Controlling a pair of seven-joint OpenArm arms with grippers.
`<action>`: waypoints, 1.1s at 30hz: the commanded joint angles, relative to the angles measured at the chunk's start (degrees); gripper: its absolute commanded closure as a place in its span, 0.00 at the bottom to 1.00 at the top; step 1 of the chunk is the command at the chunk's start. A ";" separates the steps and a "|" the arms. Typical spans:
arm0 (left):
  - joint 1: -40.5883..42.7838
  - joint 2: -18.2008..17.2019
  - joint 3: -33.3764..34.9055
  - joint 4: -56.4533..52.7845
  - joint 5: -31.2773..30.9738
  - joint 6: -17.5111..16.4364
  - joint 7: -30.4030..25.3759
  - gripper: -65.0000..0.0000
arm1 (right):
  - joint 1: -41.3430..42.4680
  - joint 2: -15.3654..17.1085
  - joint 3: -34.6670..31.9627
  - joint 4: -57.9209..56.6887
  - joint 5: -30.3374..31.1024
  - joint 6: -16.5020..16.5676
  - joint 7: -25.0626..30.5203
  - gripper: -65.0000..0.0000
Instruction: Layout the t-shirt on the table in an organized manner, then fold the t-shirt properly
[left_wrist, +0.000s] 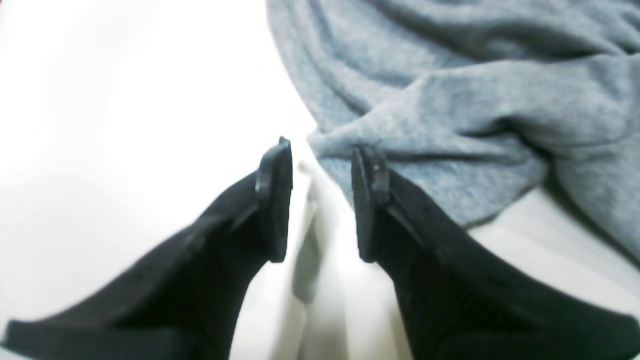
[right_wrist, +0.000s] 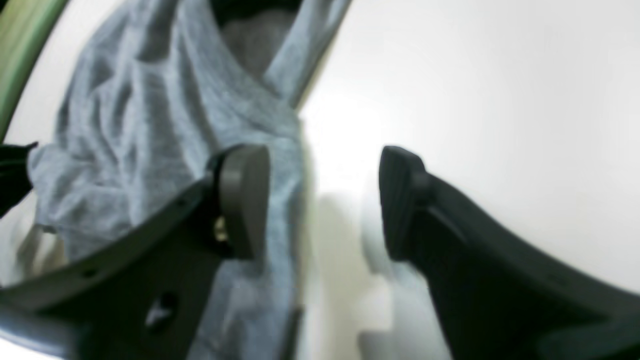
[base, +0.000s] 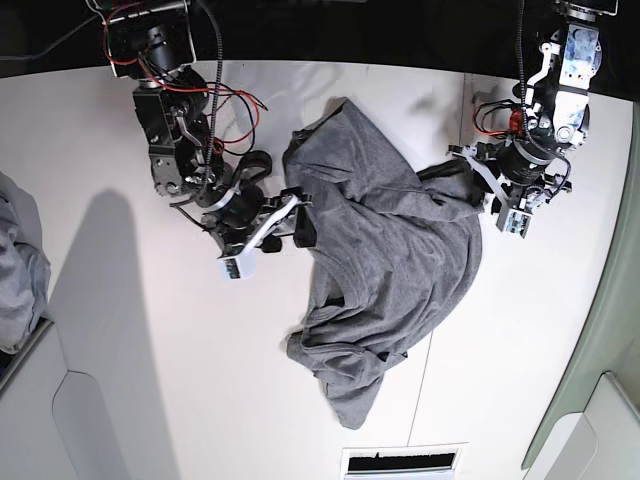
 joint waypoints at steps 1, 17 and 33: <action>-0.74 -0.59 -0.28 0.09 -0.59 0.13 -1.55 0.65 | 2.29 -1.09 -0.61 -0.68 0.72 1.18 1.14 0.47; -1.22 0.94 -0.28 -2.71 -0.55 -5.49 -3.21 0.80 | 4.31 -4.02 -4.76 -1.42 -3.48 2.19 4.24 1.00; -1.18 -3.48 -0.28 2.80 -1.29 -10.16 1.16 0.81 | -3.48 2.89 6.97 30.86 -0.20 2.89 -13.22 1.00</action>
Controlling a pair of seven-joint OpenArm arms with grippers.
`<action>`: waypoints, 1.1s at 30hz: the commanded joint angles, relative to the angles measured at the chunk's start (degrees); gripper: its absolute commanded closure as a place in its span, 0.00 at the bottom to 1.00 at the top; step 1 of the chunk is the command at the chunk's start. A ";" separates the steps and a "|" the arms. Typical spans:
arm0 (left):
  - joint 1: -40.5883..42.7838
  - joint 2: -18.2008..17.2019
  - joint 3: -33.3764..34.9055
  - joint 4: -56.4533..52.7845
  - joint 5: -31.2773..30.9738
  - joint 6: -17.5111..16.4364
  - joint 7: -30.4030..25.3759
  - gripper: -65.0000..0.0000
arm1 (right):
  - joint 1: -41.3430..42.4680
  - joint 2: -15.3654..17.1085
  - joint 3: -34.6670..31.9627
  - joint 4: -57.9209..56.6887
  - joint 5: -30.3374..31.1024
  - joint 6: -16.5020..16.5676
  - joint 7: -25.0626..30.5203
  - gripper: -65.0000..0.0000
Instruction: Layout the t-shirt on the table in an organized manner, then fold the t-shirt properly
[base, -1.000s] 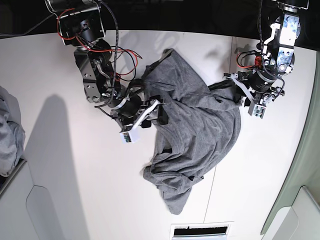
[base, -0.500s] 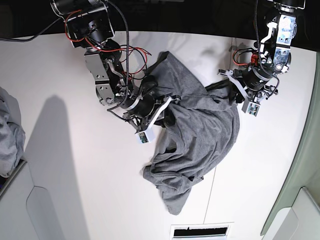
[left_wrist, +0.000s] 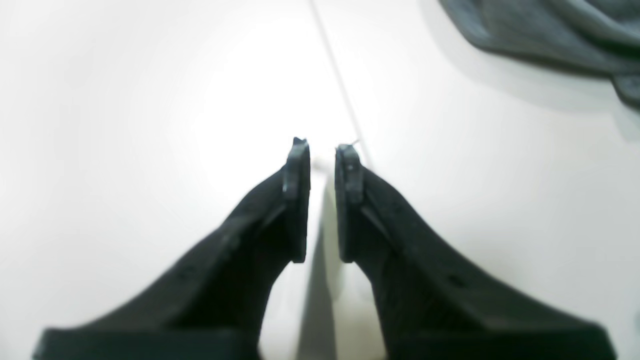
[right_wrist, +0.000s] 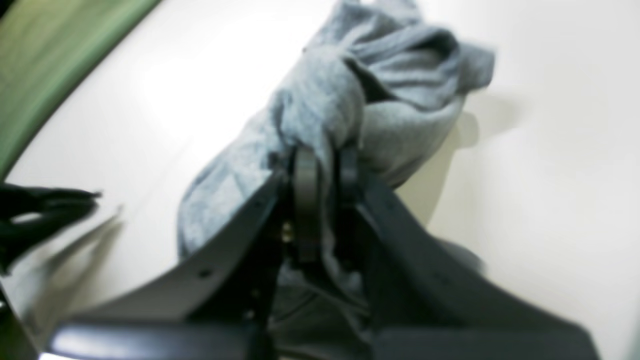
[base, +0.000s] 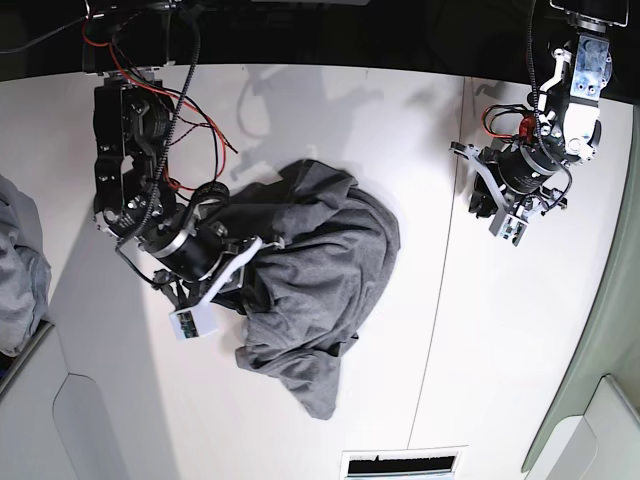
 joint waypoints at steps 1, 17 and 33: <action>-0.46 -0.94 -0.28 1.25 -1.22 -0.63 -0.37 0.78 | -0.26 0.61 0.35 1.73 1.16 0.48 1.18 1.00; -11.23 0.24 2.32 1.53 -15.39 -8.50 1.33 0.56 | -19.52 2.67 0.57 4.28 13.92 7.45 -4.90 0.58; -13.14 2.16 20.48 7.37 -24.57 -14.88 11.47 0.56 | -16.46 1.92 8.83 13.22 14.78 7.32 -4.50 0.58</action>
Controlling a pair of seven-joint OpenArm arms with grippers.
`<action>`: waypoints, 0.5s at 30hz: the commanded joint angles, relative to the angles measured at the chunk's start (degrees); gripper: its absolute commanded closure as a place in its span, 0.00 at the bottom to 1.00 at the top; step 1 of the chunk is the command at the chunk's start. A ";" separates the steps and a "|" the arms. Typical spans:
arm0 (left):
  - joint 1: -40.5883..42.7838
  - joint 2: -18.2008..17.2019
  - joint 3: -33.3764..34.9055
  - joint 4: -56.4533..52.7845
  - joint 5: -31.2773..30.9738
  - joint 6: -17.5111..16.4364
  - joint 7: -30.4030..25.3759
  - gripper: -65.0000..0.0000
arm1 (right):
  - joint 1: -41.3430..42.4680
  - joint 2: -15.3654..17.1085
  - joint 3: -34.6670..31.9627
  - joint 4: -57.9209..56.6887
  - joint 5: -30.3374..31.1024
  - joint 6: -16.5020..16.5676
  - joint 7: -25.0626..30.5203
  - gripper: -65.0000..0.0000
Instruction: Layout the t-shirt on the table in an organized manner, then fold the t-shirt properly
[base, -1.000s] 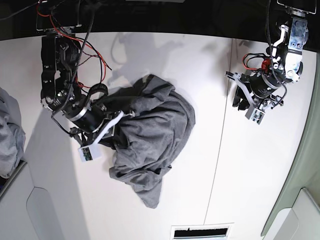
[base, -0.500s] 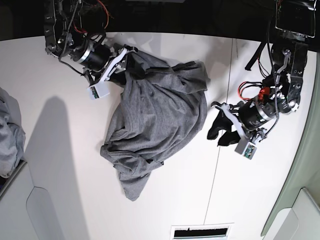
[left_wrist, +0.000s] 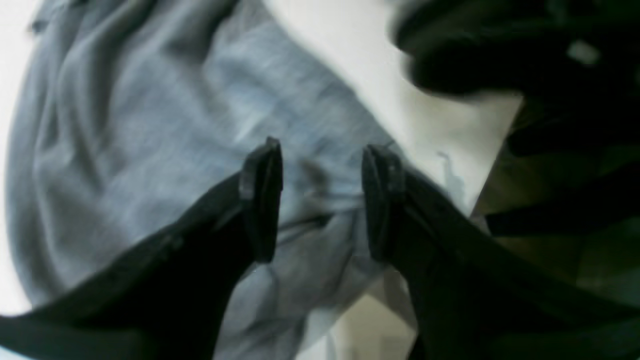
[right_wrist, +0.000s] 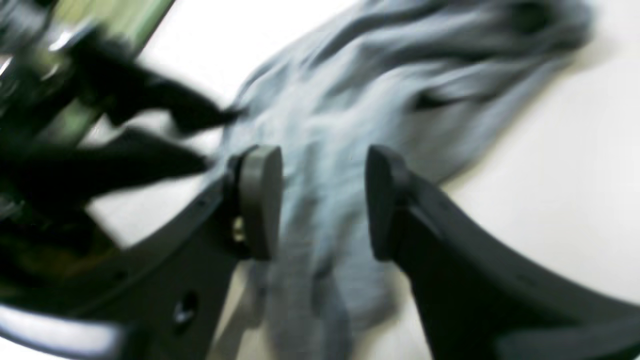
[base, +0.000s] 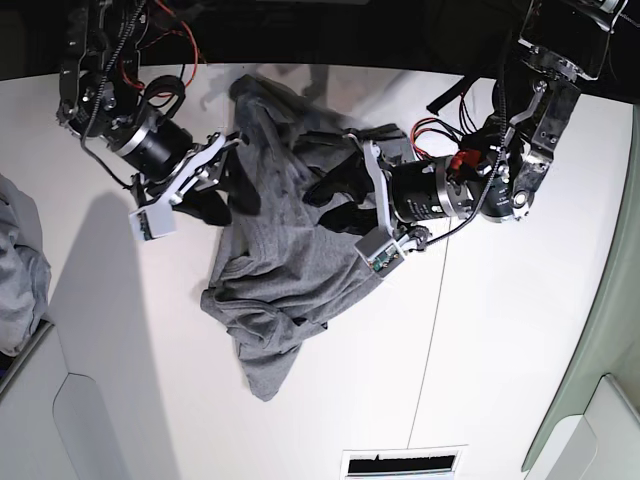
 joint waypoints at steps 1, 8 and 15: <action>-0.63 0.61 0.63 1.14 -0.63 -0.24 -1.11 0.56 | 1.81 0.13 1.57 1.07 1.07 0.22 1.42 0.58; 0.33 9.22 8.39 -1.27 18.71 11.41 -6.19 0.56 | 9.38 0.22 8.48 -1.86 -5.01 -3.48 1.75 0.58; 0.37 14.75 9.53 -7.06 31.98 16.59 -7.65 0.56 | 13.14 0.66 8.96 -10.14 -4.63 -3.45 2.95 0.58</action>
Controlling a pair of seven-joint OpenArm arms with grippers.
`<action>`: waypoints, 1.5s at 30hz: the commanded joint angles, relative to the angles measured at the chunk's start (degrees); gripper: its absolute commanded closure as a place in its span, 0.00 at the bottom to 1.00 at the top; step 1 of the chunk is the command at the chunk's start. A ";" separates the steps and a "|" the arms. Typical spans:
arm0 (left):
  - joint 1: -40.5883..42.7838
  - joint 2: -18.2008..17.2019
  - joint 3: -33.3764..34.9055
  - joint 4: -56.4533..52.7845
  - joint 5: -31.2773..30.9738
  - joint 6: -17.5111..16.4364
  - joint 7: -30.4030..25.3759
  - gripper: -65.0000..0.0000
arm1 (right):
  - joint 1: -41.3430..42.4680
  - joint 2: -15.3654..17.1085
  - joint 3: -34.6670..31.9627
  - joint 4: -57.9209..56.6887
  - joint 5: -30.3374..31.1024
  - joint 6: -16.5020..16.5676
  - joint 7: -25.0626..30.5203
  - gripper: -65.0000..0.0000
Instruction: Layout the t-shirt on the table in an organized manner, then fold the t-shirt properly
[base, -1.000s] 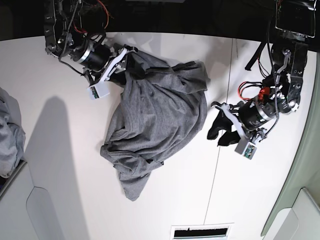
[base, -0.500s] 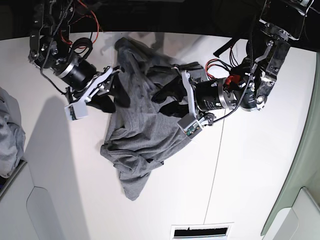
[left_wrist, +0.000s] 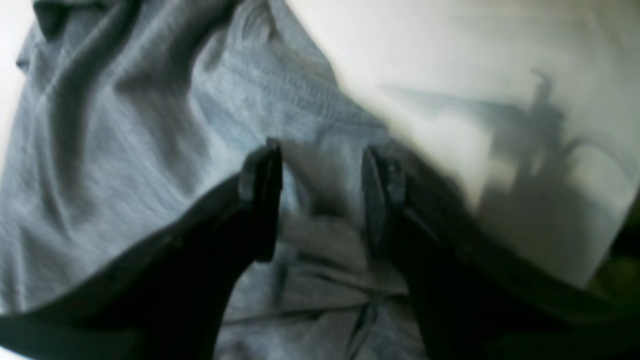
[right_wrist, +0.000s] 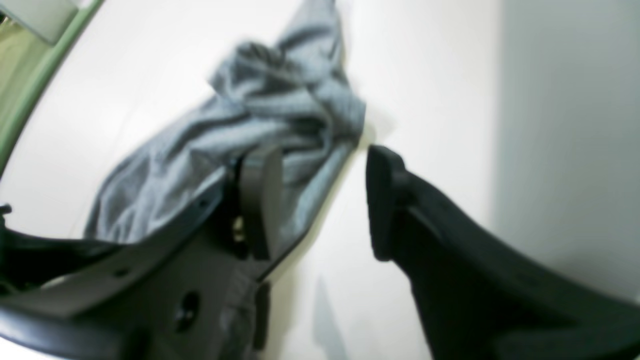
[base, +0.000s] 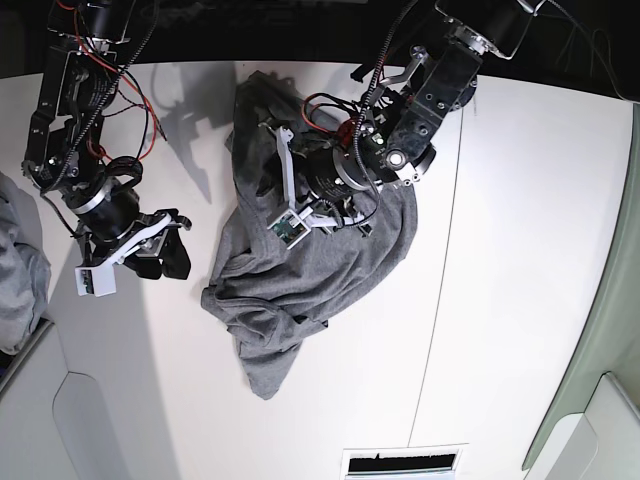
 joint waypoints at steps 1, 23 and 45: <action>-0.57 0.74 0.24 -0.52 0.81 0.17 -1.79 0.56 | 0.94 0.35 0.11 0.39 1.03 0.39 2.29 0.58; 4.31 -5.03 1.70 13.27 -6.97 -9.99 4.33 1.00 | 4.61 -1.42 -0.07 -12.50 1.42 0.44 8.28 0.57; 5.18 -6.34 1.62 13.31 -7.54 -10.49 2.67 1.00 | 13.31 -3.93 -11.52 -27.54 -5.03 -0.22 12.50 1.00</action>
